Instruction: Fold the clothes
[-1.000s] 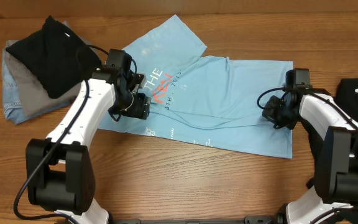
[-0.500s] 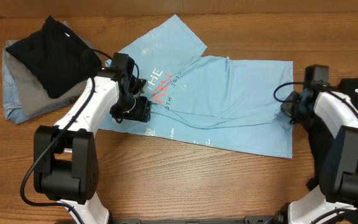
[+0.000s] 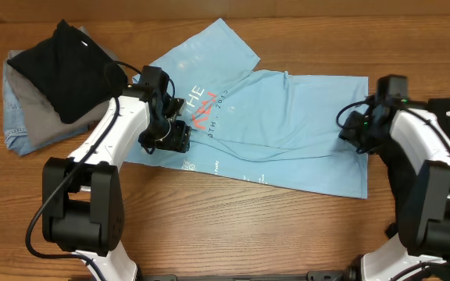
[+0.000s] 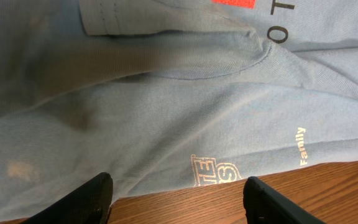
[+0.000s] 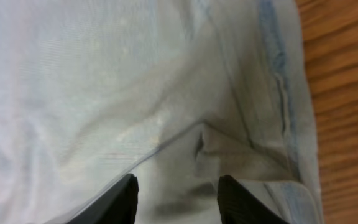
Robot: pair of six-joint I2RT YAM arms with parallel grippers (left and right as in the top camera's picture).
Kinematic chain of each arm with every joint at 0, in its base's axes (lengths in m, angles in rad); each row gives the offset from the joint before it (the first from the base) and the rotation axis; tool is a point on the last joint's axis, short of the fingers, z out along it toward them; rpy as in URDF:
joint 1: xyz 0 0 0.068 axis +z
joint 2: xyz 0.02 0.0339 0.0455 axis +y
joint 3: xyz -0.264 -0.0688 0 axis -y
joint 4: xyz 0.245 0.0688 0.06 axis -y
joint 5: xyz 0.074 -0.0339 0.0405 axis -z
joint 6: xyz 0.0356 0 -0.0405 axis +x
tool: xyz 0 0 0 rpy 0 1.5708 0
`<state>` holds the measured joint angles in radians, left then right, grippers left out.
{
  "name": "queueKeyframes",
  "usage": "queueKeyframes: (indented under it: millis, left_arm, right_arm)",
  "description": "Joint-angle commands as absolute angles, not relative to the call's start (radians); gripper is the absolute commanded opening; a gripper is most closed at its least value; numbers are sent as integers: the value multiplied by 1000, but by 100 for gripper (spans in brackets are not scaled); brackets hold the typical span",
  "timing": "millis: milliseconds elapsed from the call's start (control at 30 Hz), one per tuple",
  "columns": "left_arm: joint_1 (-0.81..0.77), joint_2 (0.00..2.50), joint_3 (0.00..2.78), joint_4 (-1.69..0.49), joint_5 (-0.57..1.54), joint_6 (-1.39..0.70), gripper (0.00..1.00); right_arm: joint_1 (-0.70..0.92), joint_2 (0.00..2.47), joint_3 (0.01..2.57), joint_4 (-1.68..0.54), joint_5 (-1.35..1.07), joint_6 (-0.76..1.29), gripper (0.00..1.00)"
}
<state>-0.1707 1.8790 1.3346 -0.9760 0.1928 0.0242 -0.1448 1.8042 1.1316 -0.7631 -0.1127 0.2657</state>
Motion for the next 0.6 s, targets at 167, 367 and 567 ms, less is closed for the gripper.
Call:
queueKeyframes:
  millis: [167,367,567]
  left_arm:
    - [-179,1890,1335,-979,211,15,70]
    - [-179,1890,1335,-983,211,15,70]
    - [-179,1890,1335,-989,210,15,70]
  right_arm:
    - [-138,1798,1084,-717,89,350,16]
    - [-178,1797,1098,-700,77,371,4]
    - [-253,1797,1158,-731,72,371,26]
